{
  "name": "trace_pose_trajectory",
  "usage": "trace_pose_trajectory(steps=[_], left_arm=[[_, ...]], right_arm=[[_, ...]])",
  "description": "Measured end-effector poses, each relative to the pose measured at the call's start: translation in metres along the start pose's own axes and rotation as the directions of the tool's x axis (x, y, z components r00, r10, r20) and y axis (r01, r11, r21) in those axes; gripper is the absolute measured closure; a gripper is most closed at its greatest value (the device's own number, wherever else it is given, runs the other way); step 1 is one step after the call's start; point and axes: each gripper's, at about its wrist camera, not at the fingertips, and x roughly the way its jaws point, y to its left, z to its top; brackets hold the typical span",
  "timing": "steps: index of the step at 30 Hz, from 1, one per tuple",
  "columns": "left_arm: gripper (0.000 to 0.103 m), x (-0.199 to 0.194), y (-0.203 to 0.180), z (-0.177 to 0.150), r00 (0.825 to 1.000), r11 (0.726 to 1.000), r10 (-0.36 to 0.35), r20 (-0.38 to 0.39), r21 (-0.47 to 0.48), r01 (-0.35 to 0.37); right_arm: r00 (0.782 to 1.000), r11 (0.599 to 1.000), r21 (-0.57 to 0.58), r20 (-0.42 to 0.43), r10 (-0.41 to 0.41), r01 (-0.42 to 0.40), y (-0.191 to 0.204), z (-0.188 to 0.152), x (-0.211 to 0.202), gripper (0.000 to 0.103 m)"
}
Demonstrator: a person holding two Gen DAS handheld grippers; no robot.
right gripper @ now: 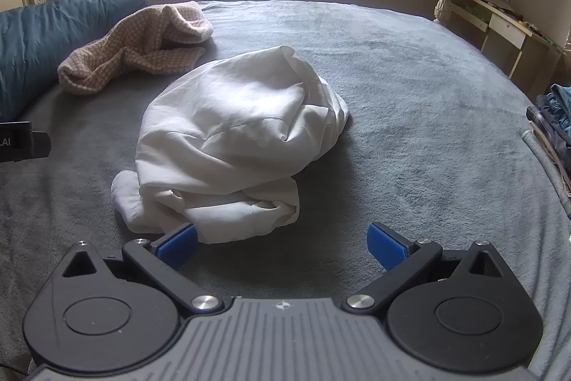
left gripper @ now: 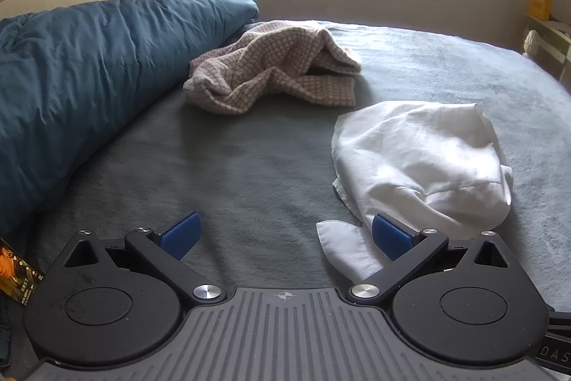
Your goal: Fold clothes
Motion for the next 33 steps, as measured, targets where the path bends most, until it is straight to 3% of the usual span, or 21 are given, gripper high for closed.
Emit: trace_pose_trajectory(steps=[23, 33], left_arm=[[0.000, 0.0031, -0.0001, -0.0002, 1.000, 1.000, -0.002, -0.006, -0.002, 0.002], [0.000, 0.0077, 0.0090, 0.0005, 0.999, 0.996, -0.036, 0.009, -0.079, 0.036]], right_arm=[[1.000, 1.000, 0.006, -0.008, -0.003, 0.003, -0.0012, -0.0007, 0.0025, 0.000], [1.000, 1.000, 0.006, -0.015, 0.012, -0.012, -0.0039, -0.0020, 0.0086, 0.000]])
